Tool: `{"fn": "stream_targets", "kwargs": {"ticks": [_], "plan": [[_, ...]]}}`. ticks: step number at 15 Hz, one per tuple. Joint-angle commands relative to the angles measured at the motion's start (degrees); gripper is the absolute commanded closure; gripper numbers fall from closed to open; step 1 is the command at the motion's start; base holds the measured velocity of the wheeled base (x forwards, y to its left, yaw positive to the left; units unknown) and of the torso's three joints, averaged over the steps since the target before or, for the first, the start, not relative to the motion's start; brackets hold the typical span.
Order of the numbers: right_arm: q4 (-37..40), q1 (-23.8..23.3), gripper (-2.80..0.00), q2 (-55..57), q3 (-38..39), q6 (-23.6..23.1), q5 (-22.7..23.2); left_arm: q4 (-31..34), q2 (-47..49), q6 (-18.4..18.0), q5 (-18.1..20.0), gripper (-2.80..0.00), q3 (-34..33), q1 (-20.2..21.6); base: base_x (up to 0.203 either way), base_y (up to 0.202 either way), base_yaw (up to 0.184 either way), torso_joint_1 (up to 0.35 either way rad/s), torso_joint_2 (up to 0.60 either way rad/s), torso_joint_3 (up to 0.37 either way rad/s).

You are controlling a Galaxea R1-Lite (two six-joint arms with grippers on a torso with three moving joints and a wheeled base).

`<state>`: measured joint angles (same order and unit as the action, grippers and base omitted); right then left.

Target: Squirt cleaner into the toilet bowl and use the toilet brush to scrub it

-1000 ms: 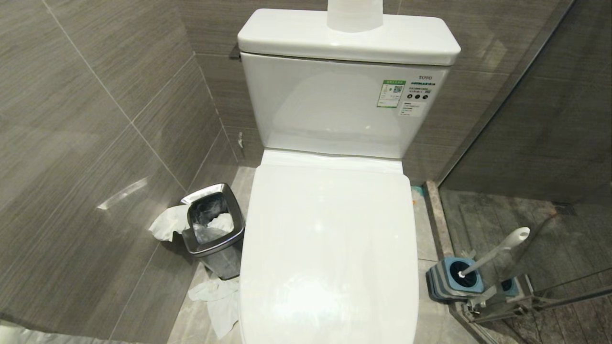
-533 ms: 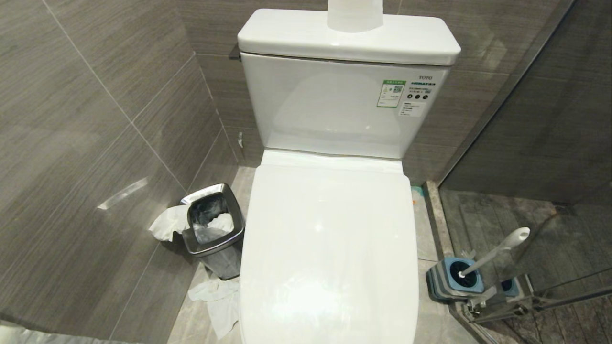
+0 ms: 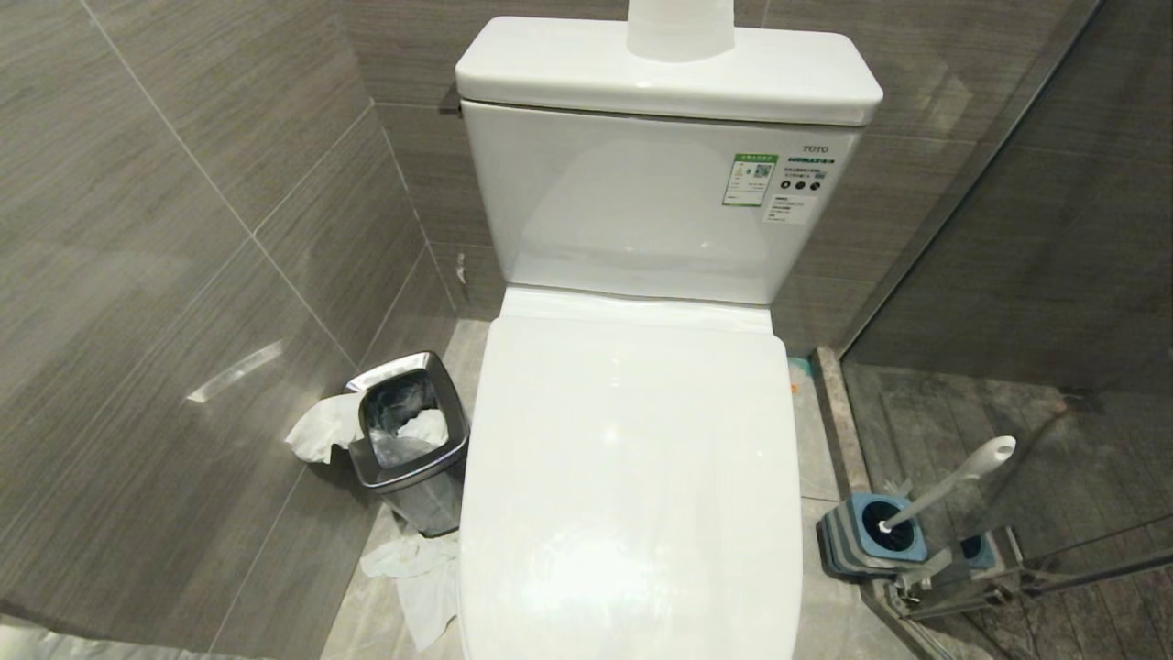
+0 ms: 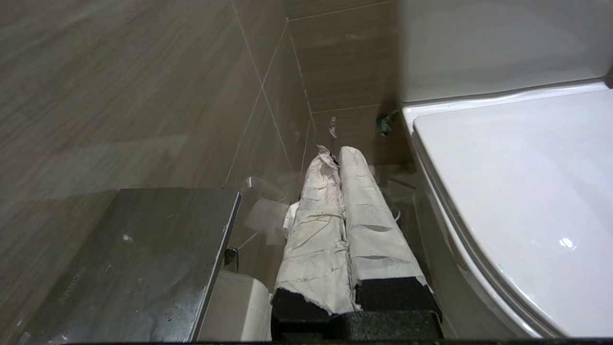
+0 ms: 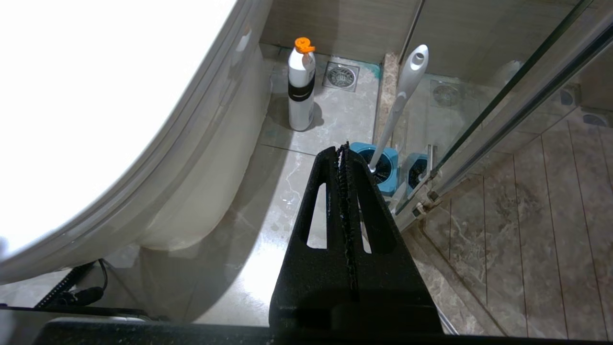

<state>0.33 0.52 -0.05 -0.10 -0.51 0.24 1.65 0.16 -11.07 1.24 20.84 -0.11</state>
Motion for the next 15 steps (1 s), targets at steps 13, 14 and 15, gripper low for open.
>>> {"fn": "stream_targets", "kwargs": {"ticks": [13,14,15], "plan": [[0.0,0.0,0.00,0.0,0.0,0.0,0.0,-5.8,-0.1,4.8,2.9,0.00,-21.0,-0.1,0.000,0.000,0.000,0.000,0.00,0.000],[0.0,0.0,0.00,0.0,0.0,0.0,0.0,-4.1,0.0,4.8,2.6,0.00,-21.0,-0.1,0.000,0.000,0.000,0.000,0.00,0.000],[0.0,0.0,0.00,0.0,0.0,0.0,0.0,-2.9,0.0,4.7,2.3,0.00,-21.0,-0.1,0.000,0.000,0.000,0.000,0.00,0.000]]}}
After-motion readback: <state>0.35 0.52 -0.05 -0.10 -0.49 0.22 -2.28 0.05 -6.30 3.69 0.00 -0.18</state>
